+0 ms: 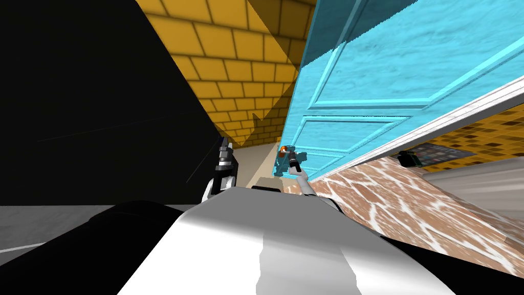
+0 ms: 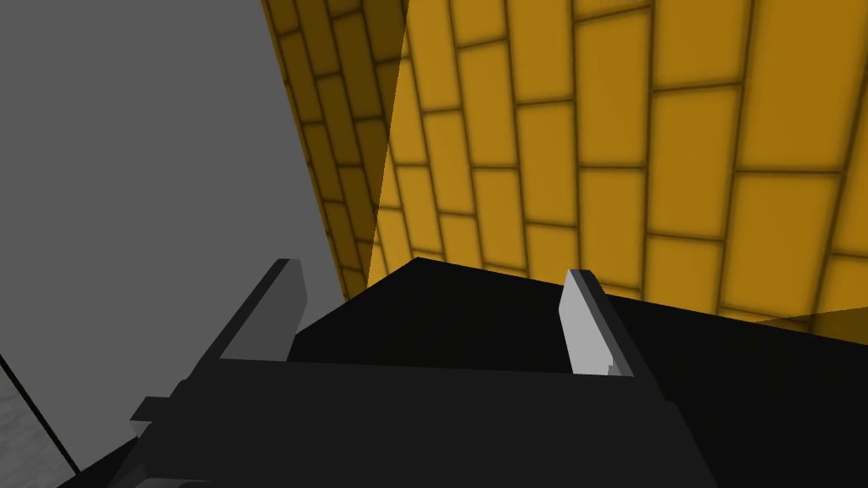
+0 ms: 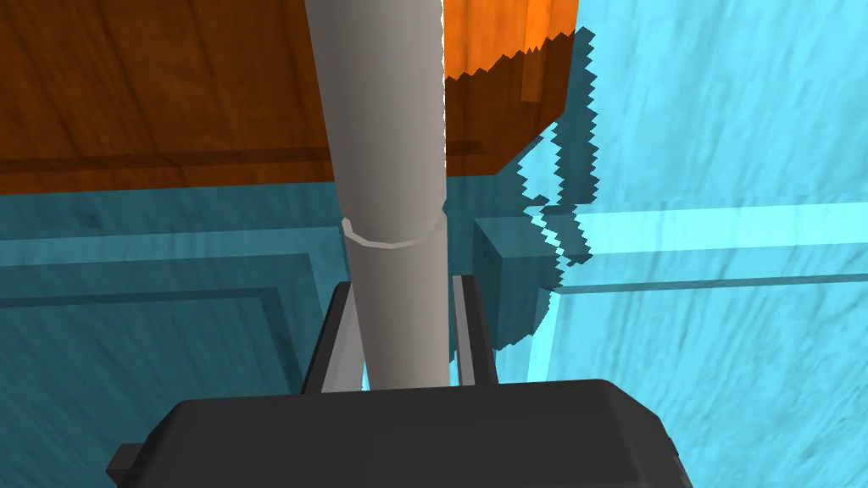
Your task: Push the door open
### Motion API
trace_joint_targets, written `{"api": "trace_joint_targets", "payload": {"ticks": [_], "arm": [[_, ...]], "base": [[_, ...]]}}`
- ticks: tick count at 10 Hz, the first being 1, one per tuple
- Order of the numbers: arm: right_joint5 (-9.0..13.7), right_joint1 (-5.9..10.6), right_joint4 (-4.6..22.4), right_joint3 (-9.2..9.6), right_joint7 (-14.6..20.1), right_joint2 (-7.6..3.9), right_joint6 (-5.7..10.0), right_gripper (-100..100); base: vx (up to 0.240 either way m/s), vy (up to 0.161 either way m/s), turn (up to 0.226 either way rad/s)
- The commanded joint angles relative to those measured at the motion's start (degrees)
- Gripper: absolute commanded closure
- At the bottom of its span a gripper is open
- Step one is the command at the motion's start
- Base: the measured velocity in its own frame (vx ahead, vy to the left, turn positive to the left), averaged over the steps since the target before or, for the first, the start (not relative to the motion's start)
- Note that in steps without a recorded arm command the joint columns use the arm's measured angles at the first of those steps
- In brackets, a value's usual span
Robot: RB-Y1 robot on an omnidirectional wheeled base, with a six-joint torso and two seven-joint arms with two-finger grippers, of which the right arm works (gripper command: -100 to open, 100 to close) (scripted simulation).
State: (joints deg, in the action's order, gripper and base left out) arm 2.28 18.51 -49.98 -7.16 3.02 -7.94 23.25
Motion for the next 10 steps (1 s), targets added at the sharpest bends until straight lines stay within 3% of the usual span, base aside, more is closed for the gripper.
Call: {"api": "trace_joint_targets", "payload": {"ticks": [1,4,8,9,10], "arm": [[-0.1,1.19,0.5,-1.98,-1.3,0.54,0.14,100],[-0.4,2.34,2.0,-4.4,-2.9,2.01,0.05,100],[-0.9,4.55,4.9,-9.04,-6.1,4.9,-0.13,100],[-0.9,3.7,4.6,-8.57,-5.7,4.43,-0.21,100],[-0.6,3.73,4.5,-9.46,-6.0,3.91,-0.21,100]], "base": [[0.1,0.047,-0.041],[0.091,0.037,-0.028],[0.154,0.069,-0.051],[0.07,0.016,-0.029],[0.124,0.014,-0.041]]}}
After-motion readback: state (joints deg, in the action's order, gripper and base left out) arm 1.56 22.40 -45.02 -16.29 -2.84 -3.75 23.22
